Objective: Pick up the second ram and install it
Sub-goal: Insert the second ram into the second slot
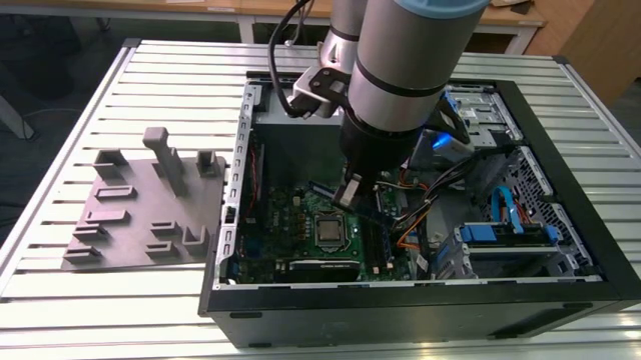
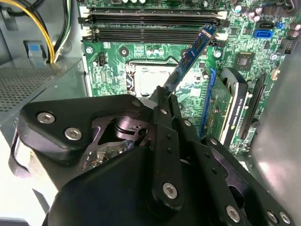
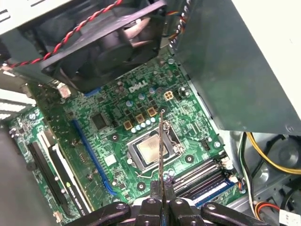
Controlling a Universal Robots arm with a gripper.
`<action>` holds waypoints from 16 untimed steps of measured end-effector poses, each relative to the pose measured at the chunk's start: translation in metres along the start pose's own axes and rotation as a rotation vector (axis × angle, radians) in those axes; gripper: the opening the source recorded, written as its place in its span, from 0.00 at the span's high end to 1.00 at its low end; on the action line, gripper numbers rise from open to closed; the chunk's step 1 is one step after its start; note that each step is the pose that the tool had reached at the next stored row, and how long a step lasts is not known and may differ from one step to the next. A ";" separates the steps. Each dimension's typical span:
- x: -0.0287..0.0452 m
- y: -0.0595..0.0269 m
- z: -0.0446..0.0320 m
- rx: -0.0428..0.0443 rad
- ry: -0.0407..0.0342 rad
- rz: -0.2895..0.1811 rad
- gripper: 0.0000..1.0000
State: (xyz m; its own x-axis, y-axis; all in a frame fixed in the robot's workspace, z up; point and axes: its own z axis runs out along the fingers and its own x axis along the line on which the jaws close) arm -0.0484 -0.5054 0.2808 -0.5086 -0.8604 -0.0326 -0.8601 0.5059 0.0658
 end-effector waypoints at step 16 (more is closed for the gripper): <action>0.0000 0.0000 0.0003 0.0052 -0.0105 0.160 0.86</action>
State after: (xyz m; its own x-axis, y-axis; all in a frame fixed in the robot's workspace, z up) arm -0.0484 -0.5054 0.2805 -0.6393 -0.7683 -0.0325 -0.7684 0.6366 0.0658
